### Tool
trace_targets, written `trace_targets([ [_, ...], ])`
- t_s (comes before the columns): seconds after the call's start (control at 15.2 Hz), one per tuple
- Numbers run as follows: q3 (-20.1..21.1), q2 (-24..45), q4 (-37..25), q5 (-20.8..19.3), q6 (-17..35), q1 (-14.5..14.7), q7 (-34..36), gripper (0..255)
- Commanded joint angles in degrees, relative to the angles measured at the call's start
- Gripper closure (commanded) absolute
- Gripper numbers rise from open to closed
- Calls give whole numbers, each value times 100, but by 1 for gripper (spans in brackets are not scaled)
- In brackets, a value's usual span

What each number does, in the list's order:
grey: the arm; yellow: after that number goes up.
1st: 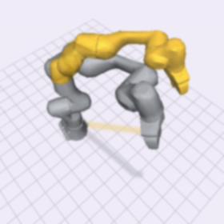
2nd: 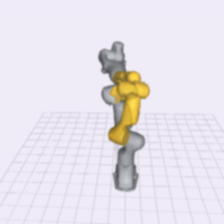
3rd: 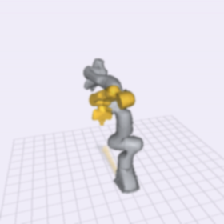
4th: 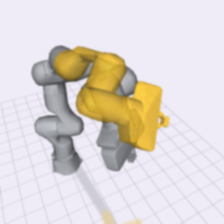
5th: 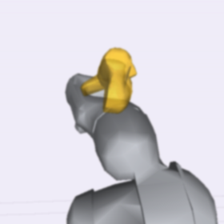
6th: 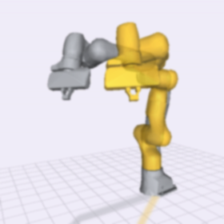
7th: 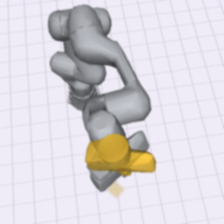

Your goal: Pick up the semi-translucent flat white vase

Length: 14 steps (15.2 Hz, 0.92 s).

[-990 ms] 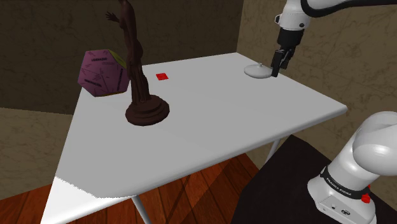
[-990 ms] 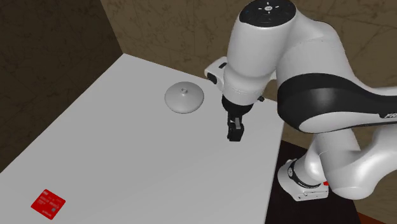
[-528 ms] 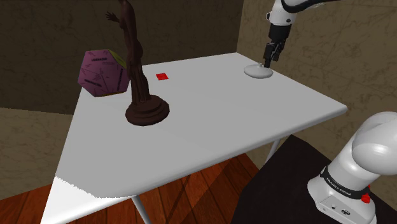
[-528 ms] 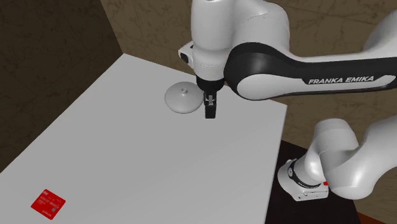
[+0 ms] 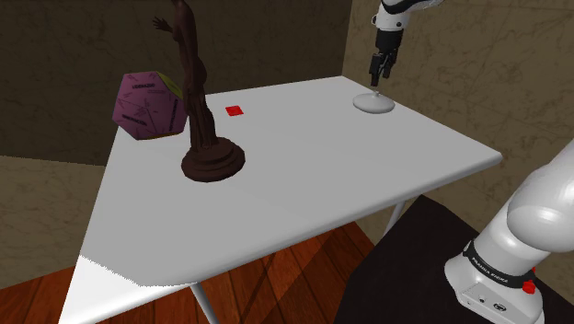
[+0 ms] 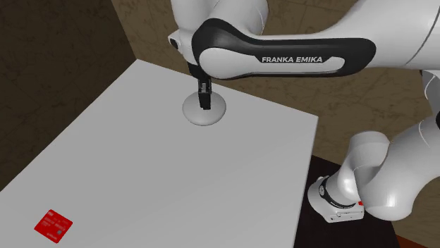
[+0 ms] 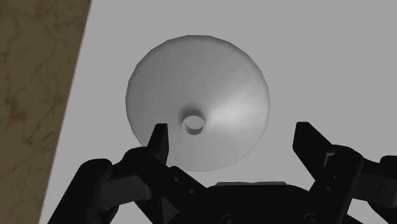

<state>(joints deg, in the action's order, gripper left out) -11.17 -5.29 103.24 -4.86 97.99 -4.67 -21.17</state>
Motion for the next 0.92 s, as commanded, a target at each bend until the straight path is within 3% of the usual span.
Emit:
trace_targets([
  [0.0,-123,481,-508,80,-39,-85,-260,0],
  [0.07,-146,627,-679,111,-67,-111,-324,0],
  [0.66,-144,604,-67,98,520,-115,-285,0],
  [0.73,-148,609,-68,100,525,-119,-292,255],
  [0.86,-147,604,-60,99,528,-118,-290,255],
])
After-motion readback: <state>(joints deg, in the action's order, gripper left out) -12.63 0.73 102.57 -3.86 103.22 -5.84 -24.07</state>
